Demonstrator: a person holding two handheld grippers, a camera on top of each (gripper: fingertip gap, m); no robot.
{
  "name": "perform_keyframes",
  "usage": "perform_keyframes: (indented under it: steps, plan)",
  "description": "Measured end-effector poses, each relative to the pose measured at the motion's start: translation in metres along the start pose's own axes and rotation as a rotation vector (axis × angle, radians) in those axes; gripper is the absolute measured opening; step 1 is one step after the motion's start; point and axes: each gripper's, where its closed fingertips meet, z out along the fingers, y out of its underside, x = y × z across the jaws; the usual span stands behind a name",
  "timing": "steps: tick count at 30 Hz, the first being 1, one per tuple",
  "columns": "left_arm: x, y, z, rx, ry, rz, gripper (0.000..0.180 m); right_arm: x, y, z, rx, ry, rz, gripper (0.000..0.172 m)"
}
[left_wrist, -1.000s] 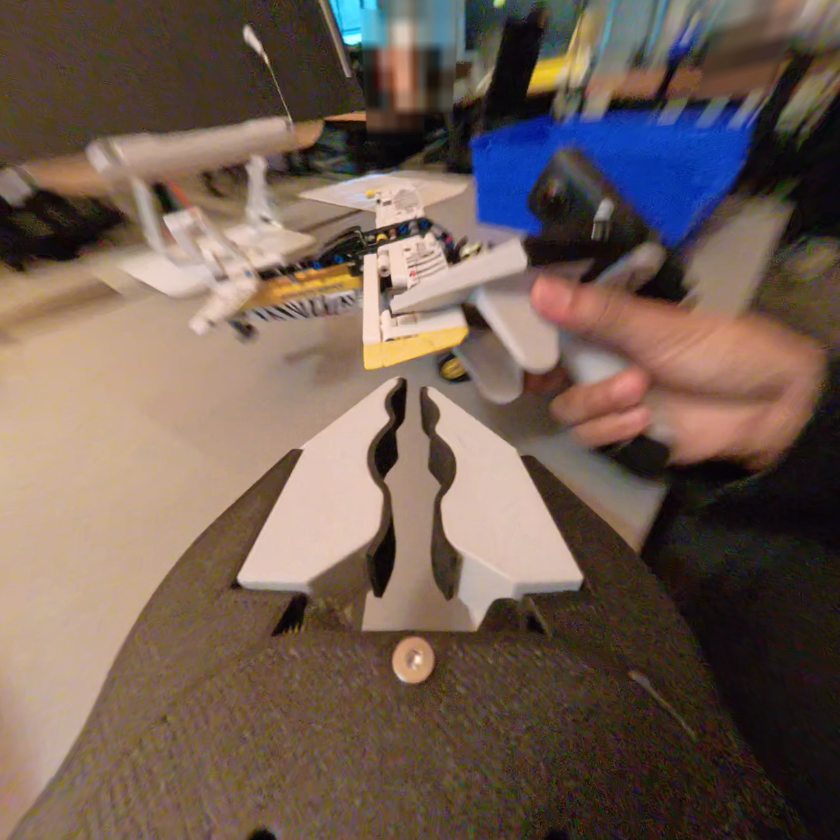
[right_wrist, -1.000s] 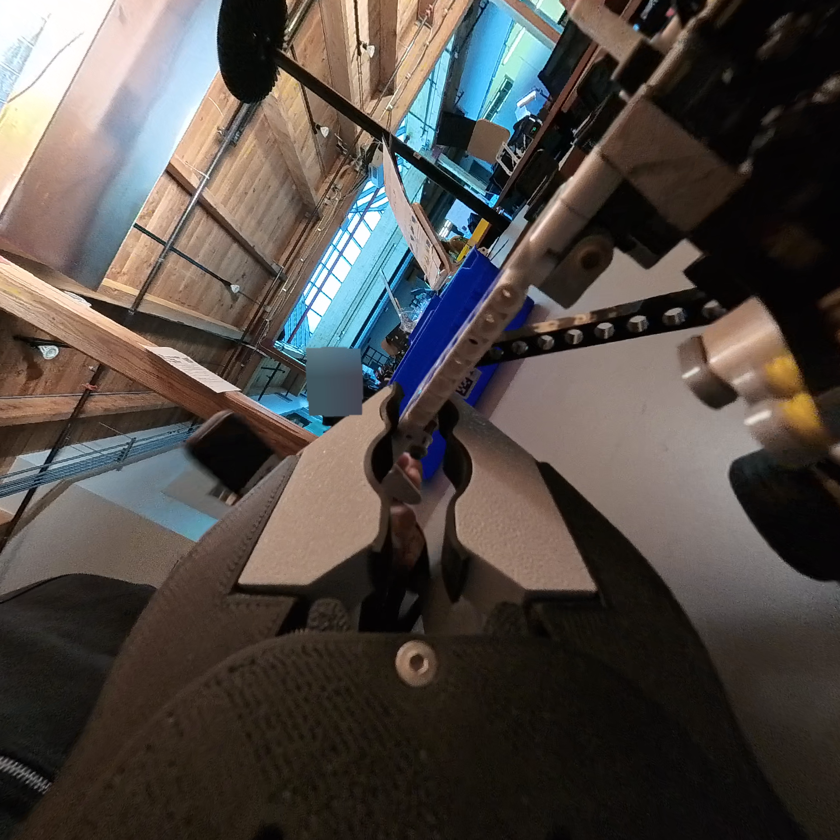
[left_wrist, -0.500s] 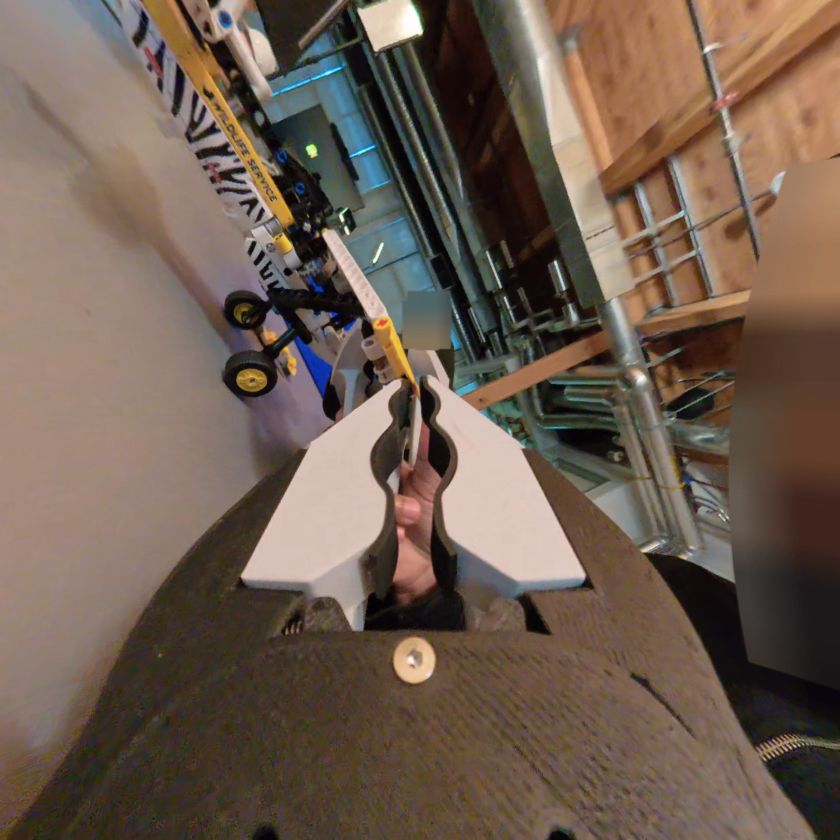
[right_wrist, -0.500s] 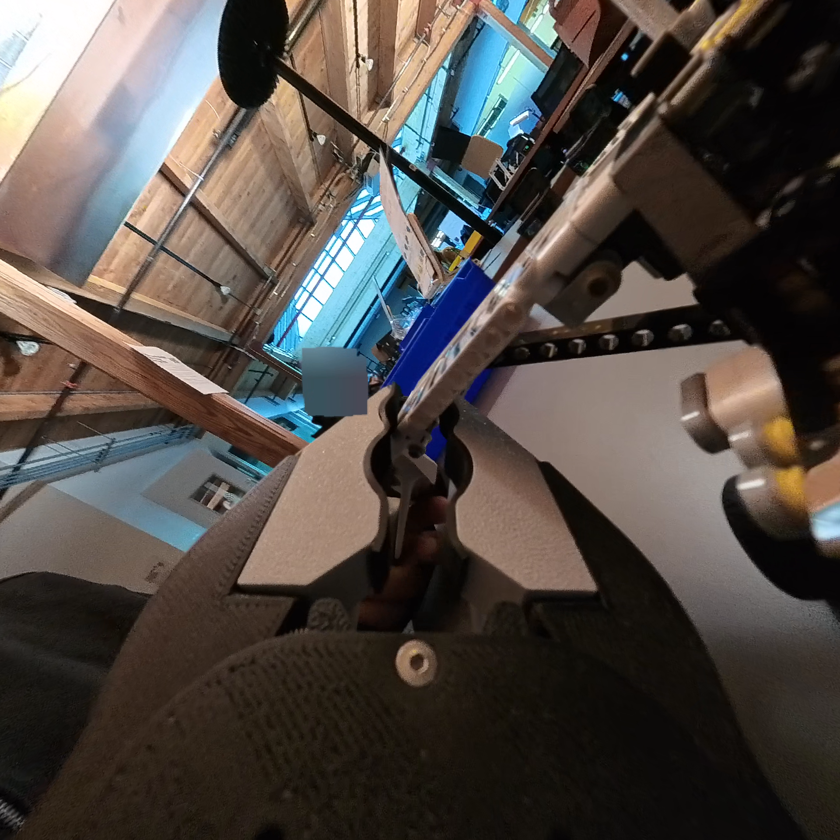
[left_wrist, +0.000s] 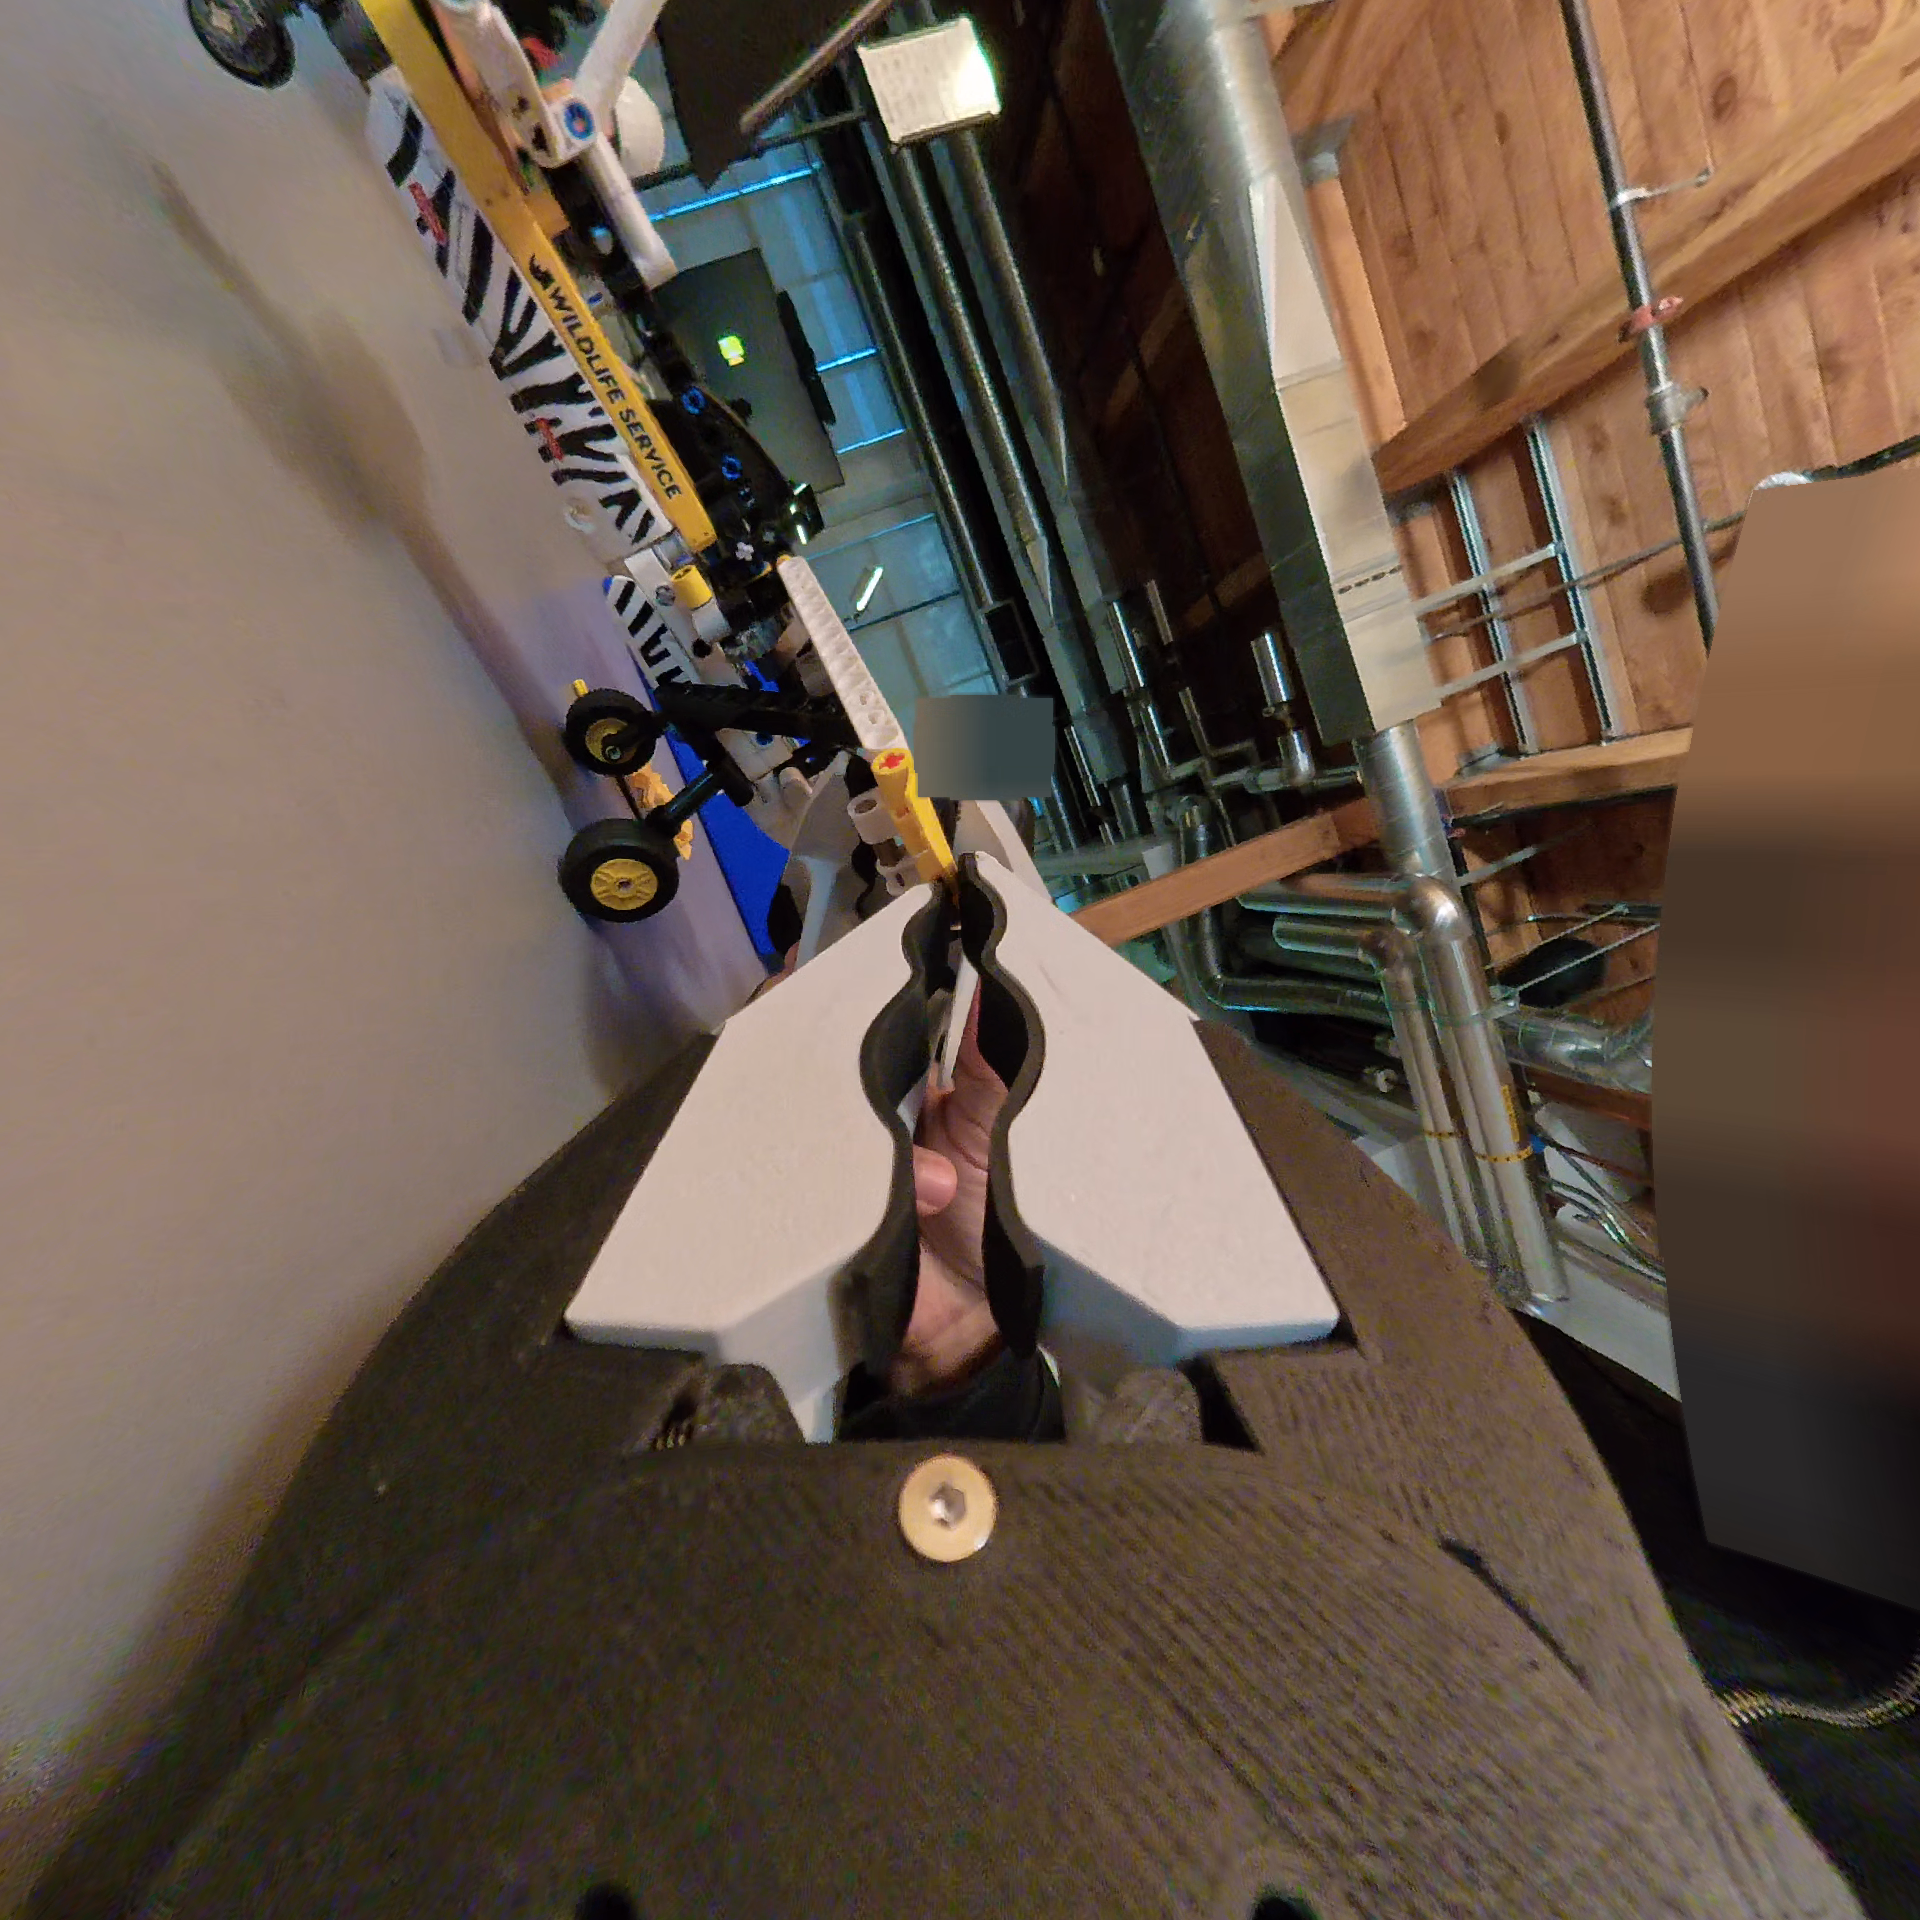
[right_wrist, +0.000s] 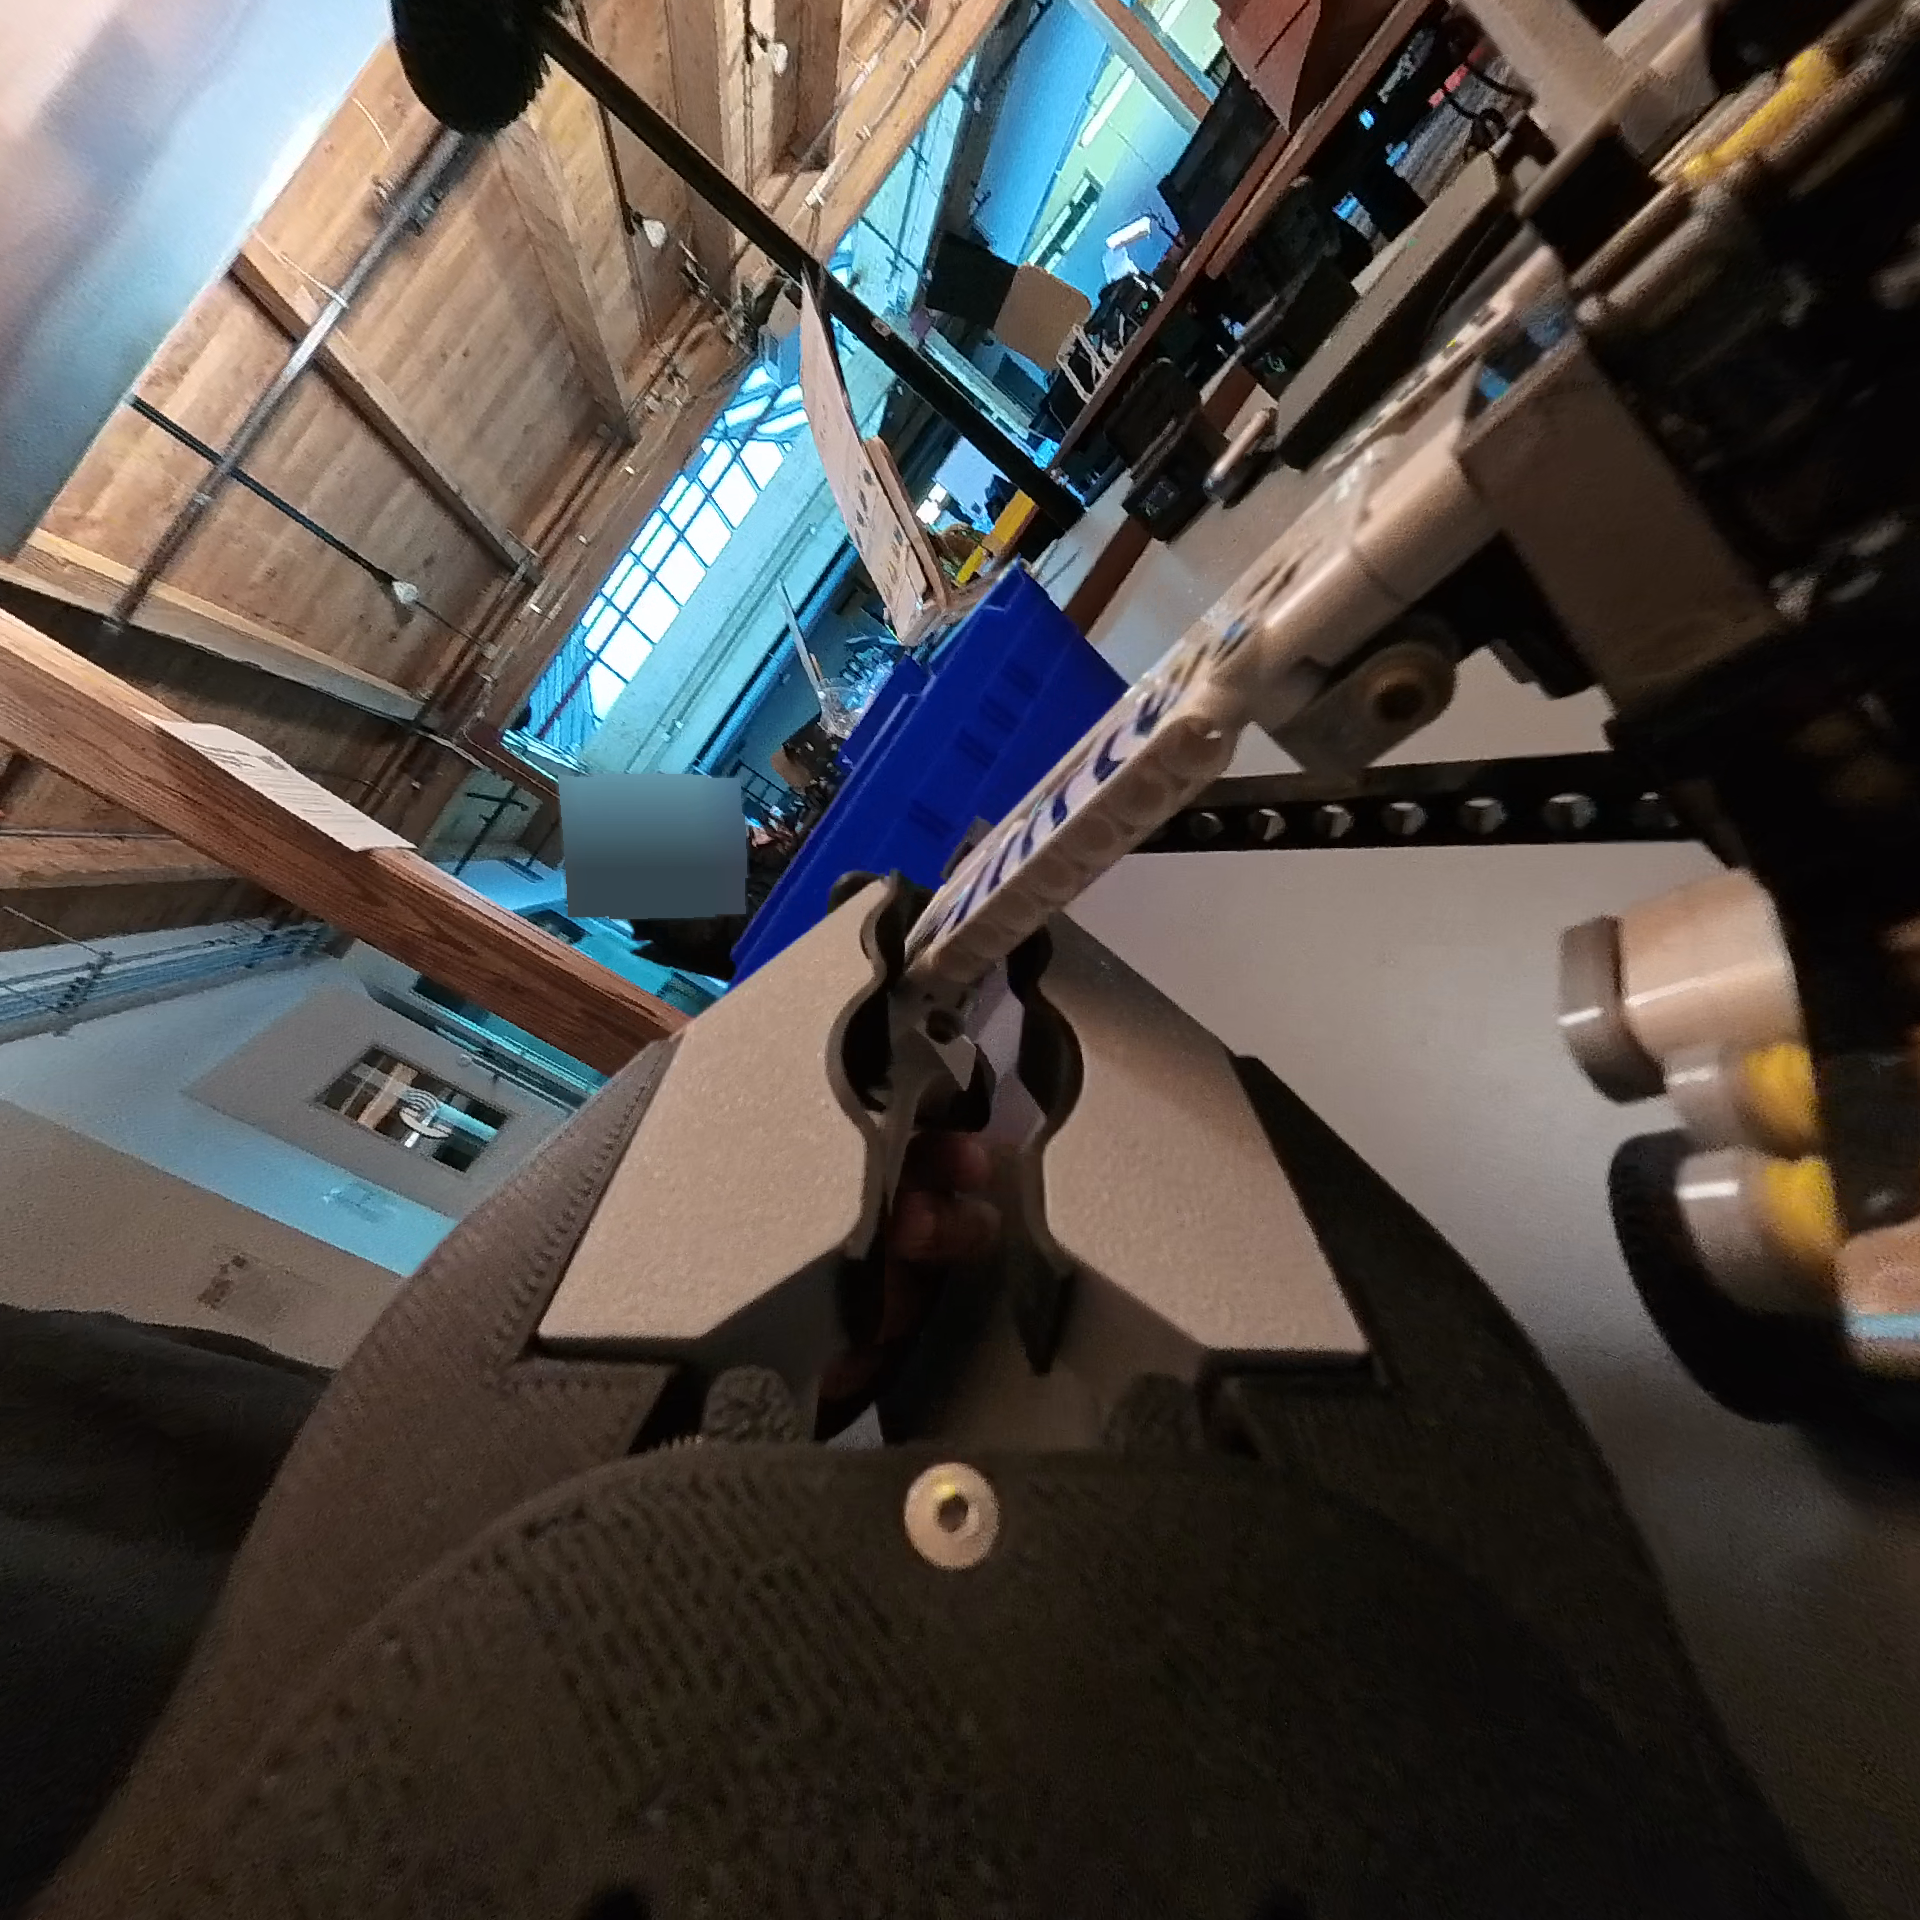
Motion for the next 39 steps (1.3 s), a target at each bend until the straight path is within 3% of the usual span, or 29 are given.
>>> perform_keyframes:
  steps: [3,7,12,15,17,22,25,27,32,36,39]
  plan:
    - [-0.002,0.004,-0.001,-0.044,-0.037,0.038,0.000,0.001,0.002,-0.002,-0.021,0.000,0.005,0.018]
    - [-0.001,0.008,-0.009,-0.110,-0.141,0.240,0.002,0.000,0.005,-0.002,-0.031,-0.025,0.043,0.018]
    - [0.004,0.003,-0.025,-0.198,-0.281,0.656,0.028,0.000,0.007,-0.002,-0.062,-0.033,0.047,0.018]
    - [0.003,0.004,-0.023,-0.313,-0.397,0.997,0.037,-0.001,0.008,-0.003,-0.066,-0.045,0.062,0.018]
    - [0.000,0.002,-0.019,-0.372,-0.456,1.203,0.035,-0.002,0.009,-0.003,-0.069,-0.051,0.069,0.018]
    - [-0.008,0.006,-0.007,-0.515,-0.450,1.420,0.032,-0.003,0.008,-0.003,-0.068,-0.061,0.094,0.019]
    - [-0.019,0.000,-0.011,-0.592,-0.539,1.720,0.019,-0.003,0.009,-0.004,-0.071,-0.063,0.095,0.019]
    - [-0.019,-0.003,-0.010,-0.584,-0.569,1.877,0.011,-0.003,0.008,-0.003,-0.069,-0.067,0.098,0.019]
    - [-0.015,0.002,-0.007,-0.517,-0.559,2.019,0.008,-0.003,0.008,-0.001,-0.066,-0.074,0.110,0.019]
    - [-0.014,0.002,-0.005,-0.482,-0.602,2.250,0.004,-0.002,0.008,-0.001,-0.057,-0.083,0.127,0.020]
    - [-0.013,0.001,-0.005,-0.456,-0.622,2.308,0.003,-0.003,0.007,0.000,-0.051,-0.086,0.130,0.020]
